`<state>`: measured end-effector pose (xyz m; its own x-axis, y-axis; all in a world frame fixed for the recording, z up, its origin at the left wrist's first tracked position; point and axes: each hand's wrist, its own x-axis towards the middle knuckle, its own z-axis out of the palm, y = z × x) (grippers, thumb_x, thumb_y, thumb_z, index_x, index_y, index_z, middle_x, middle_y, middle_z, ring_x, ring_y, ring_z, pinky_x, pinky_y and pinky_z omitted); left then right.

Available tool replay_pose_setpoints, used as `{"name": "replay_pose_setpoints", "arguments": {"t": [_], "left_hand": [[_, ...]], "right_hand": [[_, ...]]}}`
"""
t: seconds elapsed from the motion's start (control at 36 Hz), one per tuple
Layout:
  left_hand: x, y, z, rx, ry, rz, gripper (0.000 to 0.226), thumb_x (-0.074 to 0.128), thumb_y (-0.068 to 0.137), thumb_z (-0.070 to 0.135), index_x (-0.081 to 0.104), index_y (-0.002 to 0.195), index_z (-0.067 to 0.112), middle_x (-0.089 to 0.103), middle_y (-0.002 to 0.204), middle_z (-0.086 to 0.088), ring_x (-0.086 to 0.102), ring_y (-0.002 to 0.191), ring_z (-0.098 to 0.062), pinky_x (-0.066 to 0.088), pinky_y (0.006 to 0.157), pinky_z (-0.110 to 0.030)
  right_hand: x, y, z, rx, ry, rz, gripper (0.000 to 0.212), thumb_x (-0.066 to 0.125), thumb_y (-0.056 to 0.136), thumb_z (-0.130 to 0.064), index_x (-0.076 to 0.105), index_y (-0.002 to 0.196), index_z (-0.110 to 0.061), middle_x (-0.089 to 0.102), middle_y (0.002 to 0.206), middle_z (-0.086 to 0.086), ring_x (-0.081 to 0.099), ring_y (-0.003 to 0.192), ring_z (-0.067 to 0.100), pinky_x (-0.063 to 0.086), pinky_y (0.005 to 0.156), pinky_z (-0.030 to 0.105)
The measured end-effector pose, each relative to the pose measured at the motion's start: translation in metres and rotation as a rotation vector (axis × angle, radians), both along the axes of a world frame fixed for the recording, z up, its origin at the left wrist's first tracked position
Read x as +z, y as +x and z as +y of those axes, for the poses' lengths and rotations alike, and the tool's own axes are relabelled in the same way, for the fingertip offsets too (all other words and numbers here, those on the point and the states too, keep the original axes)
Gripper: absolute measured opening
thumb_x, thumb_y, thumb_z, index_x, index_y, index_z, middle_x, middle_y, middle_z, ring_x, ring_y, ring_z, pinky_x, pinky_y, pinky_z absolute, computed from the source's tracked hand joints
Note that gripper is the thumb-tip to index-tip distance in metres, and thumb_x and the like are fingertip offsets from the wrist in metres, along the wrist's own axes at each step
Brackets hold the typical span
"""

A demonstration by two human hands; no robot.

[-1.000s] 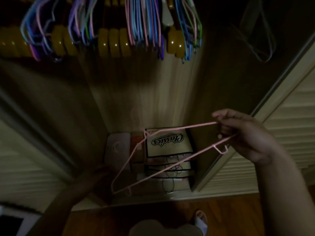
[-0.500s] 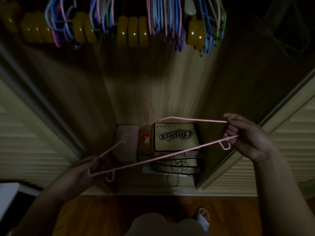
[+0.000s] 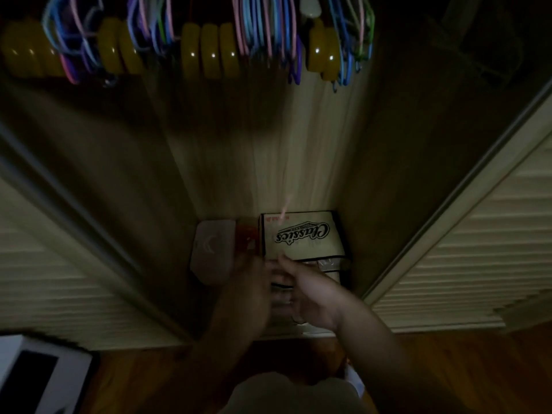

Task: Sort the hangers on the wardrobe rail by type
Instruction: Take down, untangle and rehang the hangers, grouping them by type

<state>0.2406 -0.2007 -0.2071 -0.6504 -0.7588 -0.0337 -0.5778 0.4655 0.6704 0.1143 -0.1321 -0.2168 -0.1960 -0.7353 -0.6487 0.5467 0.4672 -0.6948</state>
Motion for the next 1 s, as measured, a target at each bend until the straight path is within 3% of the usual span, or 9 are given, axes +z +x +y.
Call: {"name": "replay_pose_setpoints", "arguments": {"t": [0.14, 0.28, 0.33, 0.42, 0.56, 0.69, 0.78, 0.89, 1.0], "left_hand": [[-0.015, -0.026, 0.036, -0.286, -0.156, 0.104, 0.033, 0.037, 0.105, 0.023, 0.046, 0.135, 0.013, 0.040, 0.136, -0.001, 0.056, 0.107, -0.013, 0.041, 0.081, -0.016], [0.002, -0.035, 0.033, -0.579, -0.218, 0.149, 0.050, 0.050, 0.101, 0.035, 0.030, 0.147, 0.038, 0.018, 0.155, 0.017, 0.028, 0.138, -0.001, 0.035, 0.110, -0.023], [0.017, -0.041, 0.019, -0.528, -0.233, 0.171, 0.055, 0.051, 0.100, 0.035, 0.023, 0.146, 0.048, 0.020, 0.154, 0.022, 0.030, 0.137, 0.001, 0.035, 0.111, -0.024], [0.054, -0.056, -0.013, -0.449, -0.349, 0.276, 0.043, 0.045, 0.098, 0.037, 0.039, 0.141, 0.040, 0.034, 0.144, 0.020, 0.042, 0.129, -0.003, 0.042, 0.106, -0.029], [0.135, -0.083, -0.063, -0.389, -0.685, 0.500, 0.025, 0.046, 0.096, 0.025, 0.065, 0.111, 0.019, 0.053, 0.116, 0.008, 0.053, 0.109, -0.010, 0.033, 0.098, -0.011], [0.223, -0.094, -0.093, -0.406, -0.951, 0.463, 0.021, 0.048, 0.097, 0.019, 0.068, 0.104, 0.013, 0.061, 0.106, -0.001, 0.055, 0.103, -0.017, 0.042, 0.094, -0.028], [0.269, -0.098, -0.105, -0.327, -1.044, 0.401, 0.027, 0.045, 0.096, 0.023, 0.067, 0.109, 0.014, 0.060, 0.110, -0.001, 0.053, 0.105, -0.018, 0.043, 0.087, -0.030], [0.317, -0.101, -0.119, -0.212, -1.174, 0.383, 0.029, 0.051, 0.094, 0.020, 0.065, 0.118, 0.012, 0.057, 0.120, -0.007, 0.050, 0.116, -0.024, 0.049, 0.092, -0.041], [0.348, -0.104, -0.127, -0.133, -1.318, 0.396, 0.038, 0.056, 0.086, 0.018, 0.062, 0.122, 0.007, 0.049, 0.132, -0.017, 0.040, 0.132, -0.036, 0.040, 0.108, -0.051]], "right_hand": [[0.020, -0.012, 0.004, -0.191, 0.038, 0.181, 0.029, 0.049, 0.102, -0.035, 0.070, 0.110, -0.016, 0.074, 0.108, 0.014, 0.070, 0.102, 0.027, 0.051, 0.099, 0.044], [0.055, -0.057, 0.025, -0.308, 0.068, 0.563, 0.024, 0.047, 0.102, -0.022, 0.069, 0.108, -0.013, 0.071, 0.094, 0.010, 0.067, 0.075, 0.021, 0.050, 0.060, 0.021], [0.075, -0.076, 0.034, -0.366, 0.060, 0.719, 0.024, 0.049, 0.102, -0.020, 0.069, 0.106, -0.008, 0.069, 0.086, 0.008, 0.066, 0.065, 0.021, 0.051, 0.062, 0.027], [0.110, -0.102, 0.045, -0.429, 0.062, 0.904, 0.023, 0.051, 0.101, -0.028, 0.068, 0.088, -0.019, 0.070, 0.085, 0.008, 0.072, 0.074, 0.033, 0.057, 0.082, 0.053], [0.174, -0.133, 0.060, -0.458, 0.054, 1.232, 0.025, 0.043, 0.104, -0.030, 0.064, 0.096, -0.017, 0.070, 0.089, 0.007, 0.072, 0.073, 0.026, 0.058, 0.076, 0.055], [0.221, -0.151, 0.071, -0.386, 0.198, 1.642, 0.019, 0.046, 0.102, -0.028, 0.060, 0.095, -0.018, 0.065, 0.077, 0.004, 0.065, 0.067, 0.022, 0.055, 0.062, 0.039], [0.242, -0.155, 0.076, -0.251, 0.342, 1.867, 0.016, 0.059, 0.094, -0.017, 0.054, 0.109, -0.021, 0.057, 0.078, -0.007, 0.059, 0.065, 0.014, 0.041, 0.052, 0.024], [0.268, -0.155, 0.073, -0.145, 0.477, 2.036, 0.024, 0.056, 0.094, -0.014, 0.047, 0.116, -0.018, 0.062, 0.089, 0.000, 0.068, 0.087, 0.022, 0.037, 0.062, 0.023], [0.275, -0.163, 0.060, -0.175, 0.408, 2.083, 0.033, 0.056, 0.097, -0.019, 0.045, 0.127, -0.021, 0.065, 0.097, -0.005, 0.068, 0.084, 0.012, 0.041, 0.061, 0.018]]}}
